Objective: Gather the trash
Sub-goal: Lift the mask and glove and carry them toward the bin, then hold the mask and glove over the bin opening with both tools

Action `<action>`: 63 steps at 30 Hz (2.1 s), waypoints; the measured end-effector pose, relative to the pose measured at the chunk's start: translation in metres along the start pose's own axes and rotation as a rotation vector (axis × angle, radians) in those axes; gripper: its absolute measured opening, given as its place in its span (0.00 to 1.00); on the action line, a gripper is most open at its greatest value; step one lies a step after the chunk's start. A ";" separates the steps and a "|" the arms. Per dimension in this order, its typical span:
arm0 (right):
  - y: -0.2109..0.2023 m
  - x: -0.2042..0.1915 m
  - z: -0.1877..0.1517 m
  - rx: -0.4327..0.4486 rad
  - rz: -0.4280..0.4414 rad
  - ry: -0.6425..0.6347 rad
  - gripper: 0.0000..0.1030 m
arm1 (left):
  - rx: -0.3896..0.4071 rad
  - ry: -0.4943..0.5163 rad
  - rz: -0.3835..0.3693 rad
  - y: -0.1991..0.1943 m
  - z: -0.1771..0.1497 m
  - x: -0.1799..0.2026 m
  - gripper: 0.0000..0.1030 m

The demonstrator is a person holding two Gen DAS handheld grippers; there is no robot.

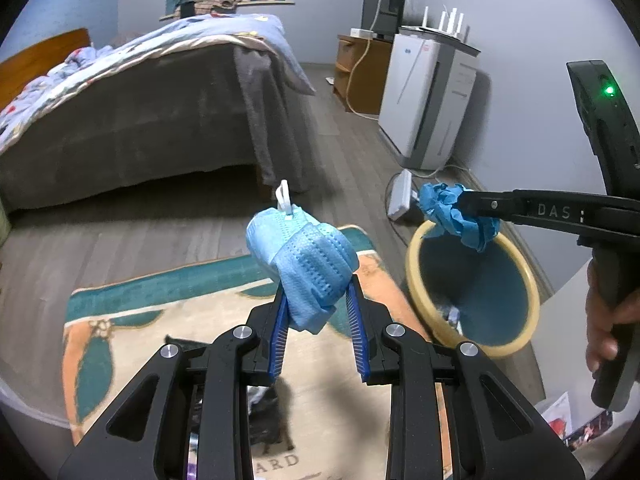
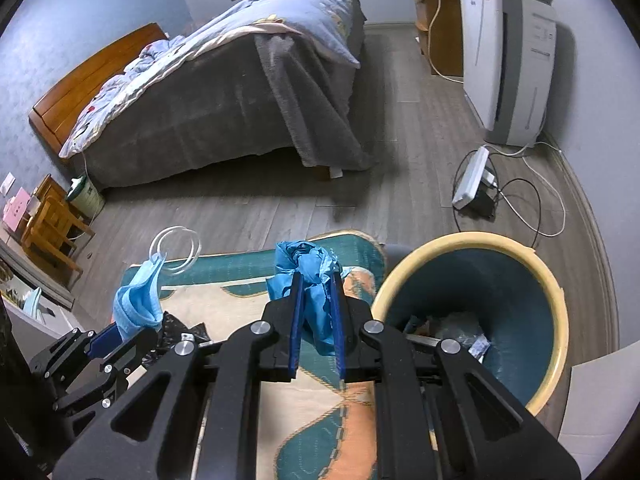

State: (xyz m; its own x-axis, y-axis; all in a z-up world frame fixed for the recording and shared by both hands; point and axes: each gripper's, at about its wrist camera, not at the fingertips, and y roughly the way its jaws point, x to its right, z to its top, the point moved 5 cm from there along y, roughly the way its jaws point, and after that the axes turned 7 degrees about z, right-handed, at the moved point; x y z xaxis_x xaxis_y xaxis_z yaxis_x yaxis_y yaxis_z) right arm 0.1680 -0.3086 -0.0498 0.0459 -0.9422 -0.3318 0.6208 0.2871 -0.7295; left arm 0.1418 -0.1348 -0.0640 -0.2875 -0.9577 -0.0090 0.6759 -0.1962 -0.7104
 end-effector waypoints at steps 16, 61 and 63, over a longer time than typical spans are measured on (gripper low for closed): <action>-0.022 0.068 -0.002 0.030 -0.053 0.097 0.12 | -0.010 0.056 -0.055 0.013 0.003 0.056 0.28; -0.043 0.192 -0.026 -0.004 -0.275 0.269 0.12 | -0.043 0.293 -0.266 0.064 -0.006 0.191 0.28; -0.039 0.194 -0.029 -0.025 -0.282 0.266 0.12 | -0.038 0.317 -0.262 0.067 -0.007 0.195 0.28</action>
State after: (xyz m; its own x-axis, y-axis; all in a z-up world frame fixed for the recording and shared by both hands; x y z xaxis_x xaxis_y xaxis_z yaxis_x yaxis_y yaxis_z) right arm 0.1298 -0.4980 -0.1034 -0.3309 -0.9080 -0.2571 0.5607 0.0300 -0.8275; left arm 0.1262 -0.3337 -0.1180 -0.6457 -0.7627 -0.0363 0.5277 -0.4114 -0.7431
